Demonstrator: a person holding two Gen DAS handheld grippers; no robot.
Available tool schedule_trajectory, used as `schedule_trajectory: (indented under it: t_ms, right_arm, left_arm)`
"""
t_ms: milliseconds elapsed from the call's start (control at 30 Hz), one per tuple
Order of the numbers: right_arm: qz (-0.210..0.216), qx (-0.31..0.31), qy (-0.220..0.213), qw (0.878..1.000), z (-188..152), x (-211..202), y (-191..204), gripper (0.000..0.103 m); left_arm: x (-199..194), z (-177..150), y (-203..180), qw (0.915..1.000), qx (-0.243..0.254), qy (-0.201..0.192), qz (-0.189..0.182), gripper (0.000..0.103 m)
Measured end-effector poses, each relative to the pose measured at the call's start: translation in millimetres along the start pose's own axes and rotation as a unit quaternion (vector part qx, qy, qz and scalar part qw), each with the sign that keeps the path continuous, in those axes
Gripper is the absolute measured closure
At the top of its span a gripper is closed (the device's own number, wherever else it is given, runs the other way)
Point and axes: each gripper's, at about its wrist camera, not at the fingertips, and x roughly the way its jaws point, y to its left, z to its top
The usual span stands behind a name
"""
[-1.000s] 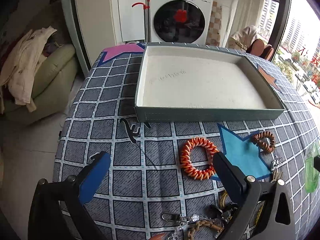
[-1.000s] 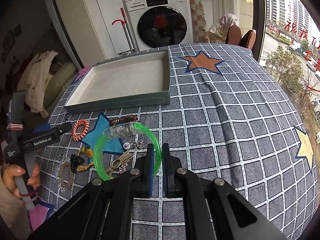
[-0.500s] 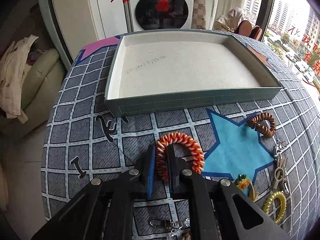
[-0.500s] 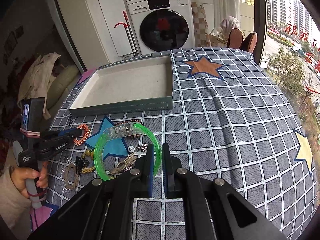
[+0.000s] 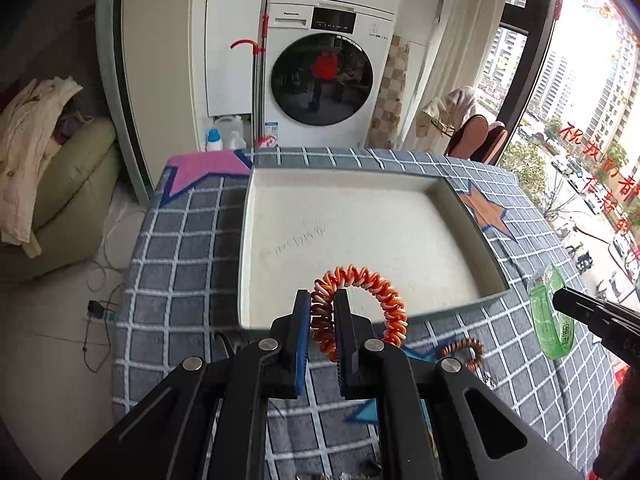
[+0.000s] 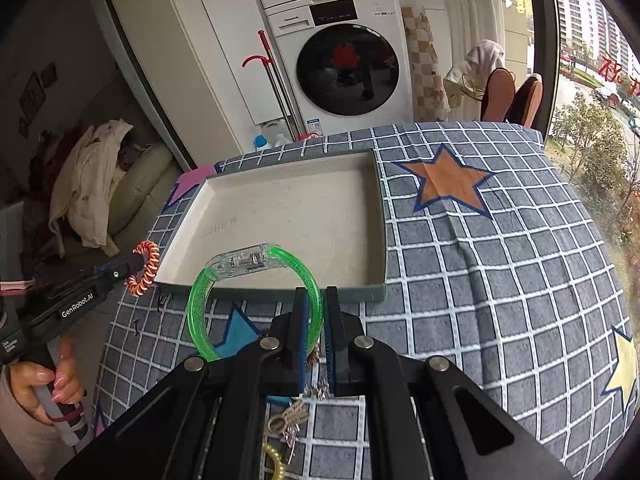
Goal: Organize jewelry
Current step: 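Carry the orange coil with the left tool while the right tool carries the green bangle to the tray, then lower the orange coil into the tray and open the left tool while the right tool releases the bangle there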
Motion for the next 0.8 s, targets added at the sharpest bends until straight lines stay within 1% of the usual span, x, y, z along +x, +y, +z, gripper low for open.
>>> schedule_trajectory:
  t_ms: [100,200,300,467,600,733,800]
  right_arm:
    - [-0.006,-0.001,0.004,1.000,21.2,23.1,4.3,0.095]
    - [-0.008,0.004,0.013,1.000,38.6,49.2,5.4,0.095]
    - [-0.015,0.009,0.022,1.000,49.5,76.7,4.3,0.095]
    - [-0.034,0.004,0.043,0.998,55.6,120.5,1.3,0.095]
    - [-0.055,-0.001,0.058,0.997,52.8,145.4,-4.9,0.095]
    - [-0.071,-0.014,0.064,0.995,47.2,154.9,-6.1,0.095]
    - [-0.077,-0.021,0.059,0.995,46.6,154.3,-3.6,0.095]
  left_arm:
    - [14.6,21.6,1.1,0.9999,0.007,-0.004,0.014,0.072]
    - [40.4,41.1,0.4,0.9994,0.017,-0.002,0.030,0.072]
    - [67.1,48.4,1.0,0.9990,0.018,0.008,0.039,0.072]
    - [107.3,34.7,4.1,0.9978,0.016,0.039,0.051,0.072]
    - [124.2,22.6,1.6,0.9961,0.027,0.056,0.063,0.072]
    - [130.1,16.8,-1.8,0.9946,0.041,0.054,0.079,0.072]
    - [131.1,16.5,-3.9,0.9943,0.045,0.048,0.083,0.072]
